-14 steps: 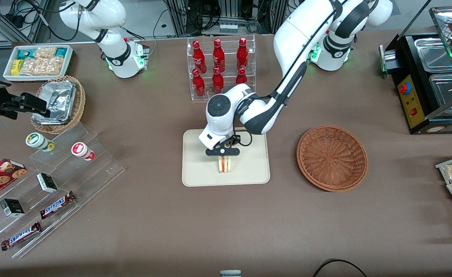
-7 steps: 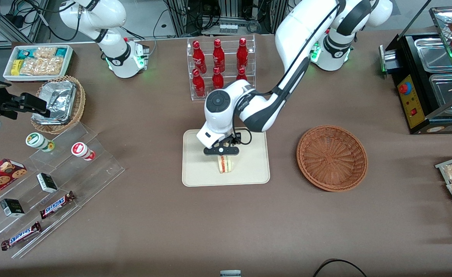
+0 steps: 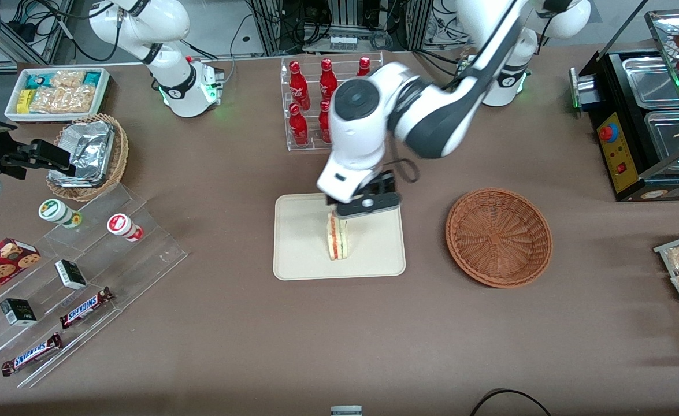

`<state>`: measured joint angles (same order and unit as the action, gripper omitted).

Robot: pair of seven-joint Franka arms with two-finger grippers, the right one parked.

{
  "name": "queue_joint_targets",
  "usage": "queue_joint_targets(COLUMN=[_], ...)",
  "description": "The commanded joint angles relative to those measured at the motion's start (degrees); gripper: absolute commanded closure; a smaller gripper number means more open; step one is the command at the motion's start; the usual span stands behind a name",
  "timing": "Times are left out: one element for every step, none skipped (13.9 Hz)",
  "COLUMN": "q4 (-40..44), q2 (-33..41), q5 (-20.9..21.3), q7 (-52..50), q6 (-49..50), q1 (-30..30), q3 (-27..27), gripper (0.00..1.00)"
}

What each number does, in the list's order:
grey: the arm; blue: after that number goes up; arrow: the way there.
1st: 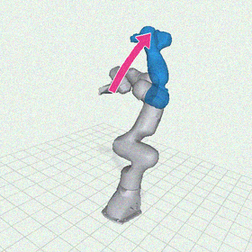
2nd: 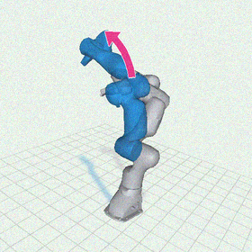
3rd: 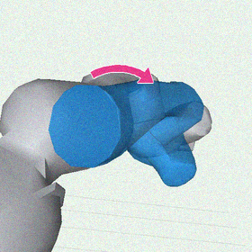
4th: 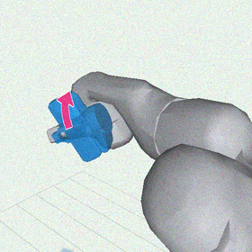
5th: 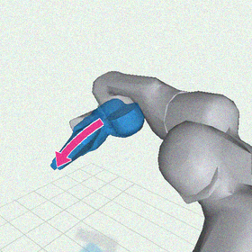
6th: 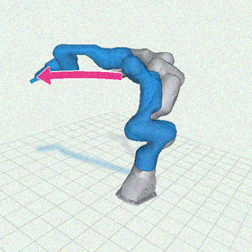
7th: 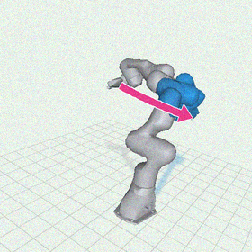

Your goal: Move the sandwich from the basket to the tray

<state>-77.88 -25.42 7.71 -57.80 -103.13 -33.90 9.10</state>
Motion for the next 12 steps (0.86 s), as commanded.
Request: queue_joint_targets(q4=[-2.89, -2.89, -2.89, -2.81, -2.89, -2.89, -2.89, -3.33, -4.46, -5.69, -6.84, -8.15], q2=[6.42, 8.44, 10.37, 11.87, 13.37, 14.51, 15.39, 16.36, 17.59, 18.99, 19.88, 20.84], q5=[0.29, 0.03, -0.15, -0.76, -1.37, -1.38, -1.55, -2.69, -3.57, -4.01, -4.36, -4.37], q7=[-0.66, 1.26, 4.41, 6.97, 9.78, 13.2, 16.19, 19.7, 22.96, 26.04, 28.68, 31.05], q6=[5.46, 7.74, 9.25, 11.09, 13.72, 15.48, 16.55, 17.51, 17.61, 17.35, 17.26, 16.91], q1=[5.15, 7.16, 9.62, 11.47, 13.84, 15.95, 17.8, 20.17, 22.02, 23.6, 24.84, 25.28], q3=[0.3, 0.3, 0.39, 0.39, 0.39, 0.39, 0.3, 0.39, 0.3, 0.3, 0.3, 0.3], gripper=[0.0, 0.0, 0.0, 0.0, 0.0, 0.0, 0.0, 0.0, 0.0, 0.0, 0.0, 0.0])
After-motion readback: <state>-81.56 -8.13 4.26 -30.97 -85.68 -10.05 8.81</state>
